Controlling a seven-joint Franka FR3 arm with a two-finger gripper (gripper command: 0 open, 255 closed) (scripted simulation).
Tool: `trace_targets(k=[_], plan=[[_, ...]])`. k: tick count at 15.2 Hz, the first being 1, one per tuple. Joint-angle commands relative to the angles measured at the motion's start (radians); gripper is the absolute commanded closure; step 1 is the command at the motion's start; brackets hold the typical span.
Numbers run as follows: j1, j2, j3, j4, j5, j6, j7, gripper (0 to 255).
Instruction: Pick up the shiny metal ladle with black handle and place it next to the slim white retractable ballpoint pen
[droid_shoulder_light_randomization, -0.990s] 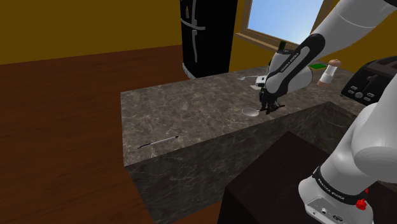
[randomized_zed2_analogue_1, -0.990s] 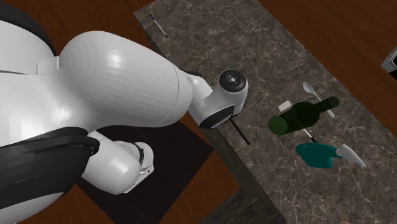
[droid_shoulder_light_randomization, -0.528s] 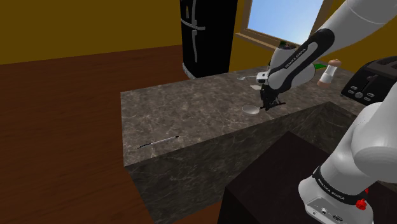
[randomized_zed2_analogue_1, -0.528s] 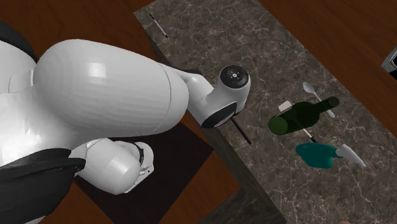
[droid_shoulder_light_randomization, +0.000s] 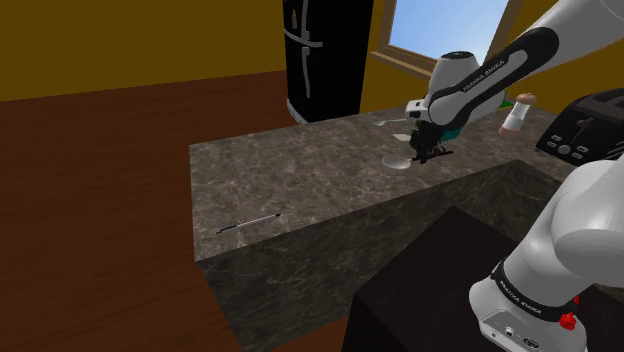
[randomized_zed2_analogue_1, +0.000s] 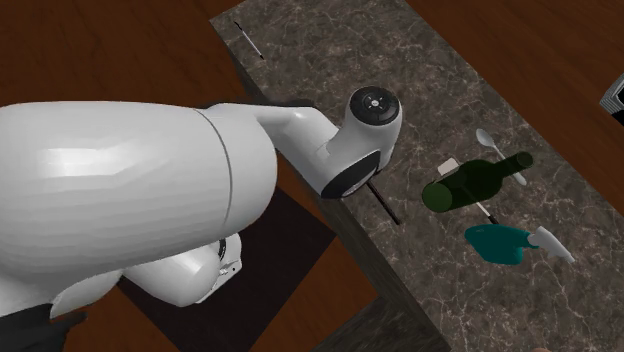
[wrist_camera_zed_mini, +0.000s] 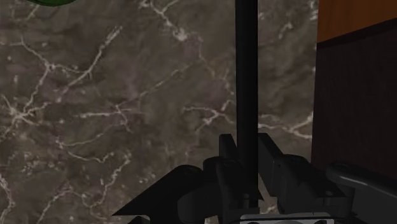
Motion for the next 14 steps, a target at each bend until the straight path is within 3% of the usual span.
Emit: trace_targets(k=[1,8,14], plan=[[-0.007,-0.033,0.006,0.005,-0.014,-0.037,0.005,255],[-0.019,-0.126,0.034,0.038,-0.034,-0.159,0.016,255],[0.049,-0.134,0.156,0.020,-0.011,-0.181,0.186,255]])
